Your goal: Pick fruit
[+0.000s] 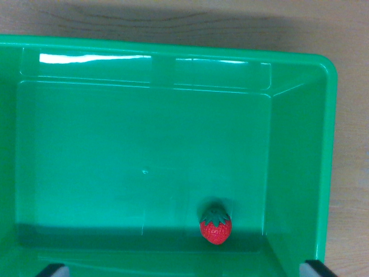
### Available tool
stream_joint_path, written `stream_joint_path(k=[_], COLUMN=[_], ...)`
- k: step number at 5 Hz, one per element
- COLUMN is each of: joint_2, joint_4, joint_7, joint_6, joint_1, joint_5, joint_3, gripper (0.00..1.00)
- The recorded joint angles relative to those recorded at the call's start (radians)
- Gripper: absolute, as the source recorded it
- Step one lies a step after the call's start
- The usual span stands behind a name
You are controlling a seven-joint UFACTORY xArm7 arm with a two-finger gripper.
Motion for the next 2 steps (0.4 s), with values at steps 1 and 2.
stream_joint_path(k=[1,2], joint_2=[0.006,0.006], joint_4=[-0.023,-0.023], joint_7=[-0.005,-0.005], joint_6=[-0.028,-0.028], joint_1=[-0.0027,-0.0027], joint_5=[-0.0006,-0.0006], joint_3=[-0.003,-0.003], gripper=[0.00,0.00])
